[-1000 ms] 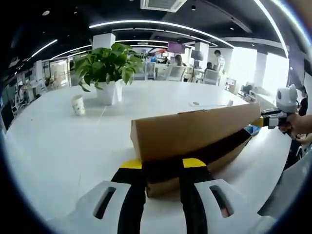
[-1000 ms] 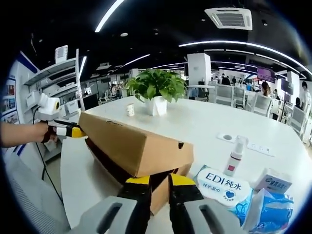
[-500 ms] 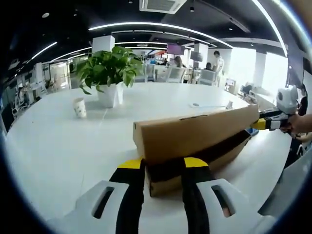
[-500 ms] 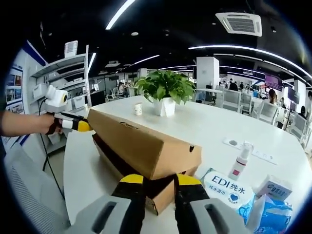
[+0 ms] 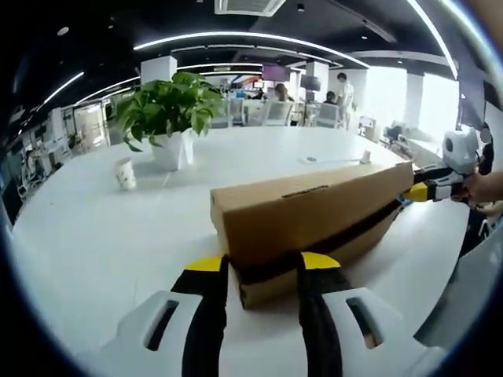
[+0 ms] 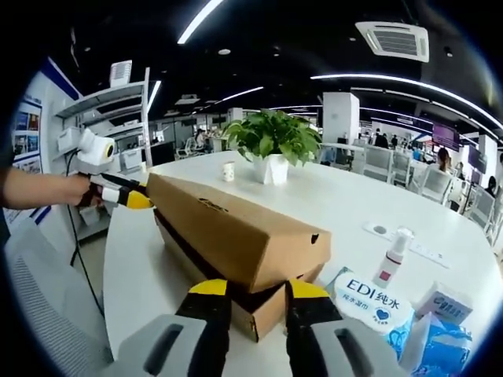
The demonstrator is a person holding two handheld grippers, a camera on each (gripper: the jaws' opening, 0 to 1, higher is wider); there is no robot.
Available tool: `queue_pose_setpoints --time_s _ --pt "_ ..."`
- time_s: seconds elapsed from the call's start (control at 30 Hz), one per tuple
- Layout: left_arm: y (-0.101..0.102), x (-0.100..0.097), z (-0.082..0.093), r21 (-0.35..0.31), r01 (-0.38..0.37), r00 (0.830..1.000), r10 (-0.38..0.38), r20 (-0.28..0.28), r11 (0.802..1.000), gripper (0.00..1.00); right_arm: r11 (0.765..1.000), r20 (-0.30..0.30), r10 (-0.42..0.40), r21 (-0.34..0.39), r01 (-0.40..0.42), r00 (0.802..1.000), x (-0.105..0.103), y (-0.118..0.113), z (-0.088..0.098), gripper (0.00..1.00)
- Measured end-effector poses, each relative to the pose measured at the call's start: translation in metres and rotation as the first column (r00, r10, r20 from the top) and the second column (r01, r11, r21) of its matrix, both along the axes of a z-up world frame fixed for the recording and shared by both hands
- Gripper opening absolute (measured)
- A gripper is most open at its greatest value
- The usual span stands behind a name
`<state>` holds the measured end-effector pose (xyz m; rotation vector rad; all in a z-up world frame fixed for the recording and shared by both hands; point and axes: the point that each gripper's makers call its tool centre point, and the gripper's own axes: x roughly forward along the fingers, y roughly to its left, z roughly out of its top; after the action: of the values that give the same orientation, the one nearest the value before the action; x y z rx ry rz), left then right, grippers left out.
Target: Operate the shoe box by opening the lid, removing the specified soft item, and placing it in the target area until the item is outside and the box remains undamaged.
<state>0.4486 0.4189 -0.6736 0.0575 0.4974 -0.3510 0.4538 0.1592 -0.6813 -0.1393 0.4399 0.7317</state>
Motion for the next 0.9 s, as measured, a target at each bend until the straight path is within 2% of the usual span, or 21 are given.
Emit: queue_pose_setpoints --time_s 0.1,0.9 --pt "-0.001 0.000 -0.002 0.017 0.006 1.000 -0.005 -0.005 1.000 0.35 1.000 0.004 0.007 -0.009 -0.007 1.000 -0.001 0.001 -0.002 0.26" --pt "-0.002 -0.006 -0.021 0.005 -0.004 0.999 0.004 -0.051 1.000 0.37 0.999 -0.024 0.003 -0.034 -0.004 1.000 -0.008 0.004 -0.020 0.30"
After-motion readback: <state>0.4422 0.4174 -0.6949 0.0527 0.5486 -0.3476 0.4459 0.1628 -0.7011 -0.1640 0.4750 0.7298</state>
